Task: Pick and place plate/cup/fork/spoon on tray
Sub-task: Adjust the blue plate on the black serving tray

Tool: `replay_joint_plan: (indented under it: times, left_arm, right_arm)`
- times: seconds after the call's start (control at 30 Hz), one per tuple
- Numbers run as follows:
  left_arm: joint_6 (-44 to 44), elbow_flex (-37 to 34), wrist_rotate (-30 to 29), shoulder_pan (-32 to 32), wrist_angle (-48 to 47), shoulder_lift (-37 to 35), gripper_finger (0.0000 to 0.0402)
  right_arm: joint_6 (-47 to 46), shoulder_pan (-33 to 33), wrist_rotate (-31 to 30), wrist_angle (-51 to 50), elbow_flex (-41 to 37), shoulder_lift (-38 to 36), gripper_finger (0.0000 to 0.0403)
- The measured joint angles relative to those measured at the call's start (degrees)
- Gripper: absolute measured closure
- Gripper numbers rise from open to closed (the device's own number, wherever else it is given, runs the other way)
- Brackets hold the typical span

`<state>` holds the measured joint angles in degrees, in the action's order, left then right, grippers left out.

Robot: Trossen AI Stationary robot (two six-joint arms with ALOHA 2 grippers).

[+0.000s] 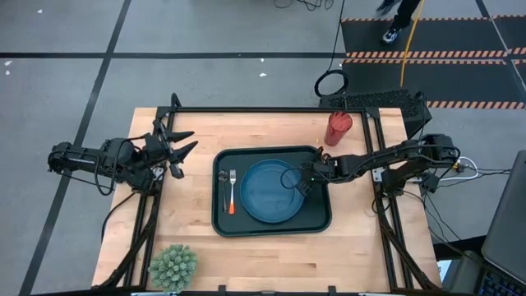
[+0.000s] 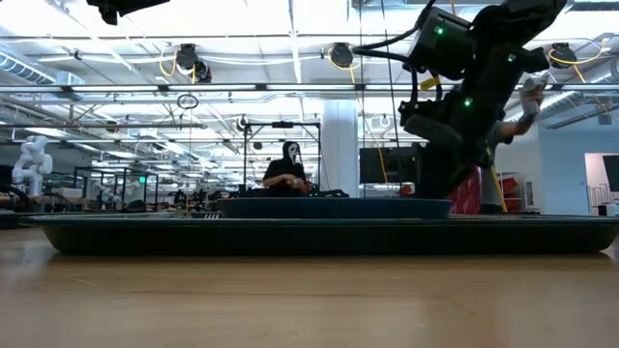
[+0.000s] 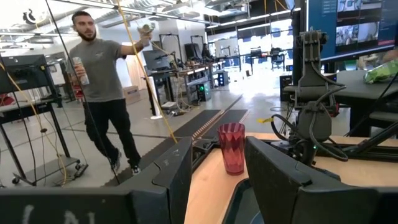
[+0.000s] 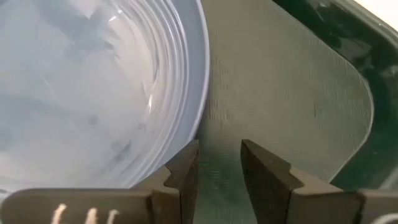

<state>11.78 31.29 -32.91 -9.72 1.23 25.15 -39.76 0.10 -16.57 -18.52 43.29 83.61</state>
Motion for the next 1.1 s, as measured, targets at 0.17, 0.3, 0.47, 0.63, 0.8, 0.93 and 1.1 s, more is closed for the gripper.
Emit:
replay_joint_plan:
  times: [0.17,0.3,0.47,0.63,0.8,0.93,1.1]
  left_arm:
    - [0.0,0.0,0.0,0.0,0.0,0.0,0.0250]
    - [0.0,0.0,0.0,0.0,0.0,0.0,0.0250]
    - [0.1,0.0,0.0,0.0,0.0,0.0,0.0250]
    - [0.1,0.0,0.0,0.0,0.0,0.0,0.0250]
    - [0.0,0.0,0.0,0.0,0.0,0.0,0.0250]
    - [0.0,0.0,0.0,0.0,0.0,0.0,0.0250]
    - [0.0,0.0,0.0,0.0,0.0,0.0,0.0250]
  right_arm:
    - [0.4,0.0,-1.3,1.1,0.0,0.0,0.0291]
    - [0.6,-0.1,-1.5,1.2,0.0,0.0,0.0291]
    - [0.6,0.0,-1.4,2.0,0.0,0.0,0.0291]
    - [1.5,-0.1,-1.4,4.6,0.0,0.0,0.0291]
    - [1.6,-0.1,-1.4,3.9,0.0,0.0,0.0291]
    - [2.0,-0.1,-1.8,3.5,0.0,0.0,0.0291]
    - [3.0,-0.1,-4.3,3.7,0.0,0.0,0.0291]
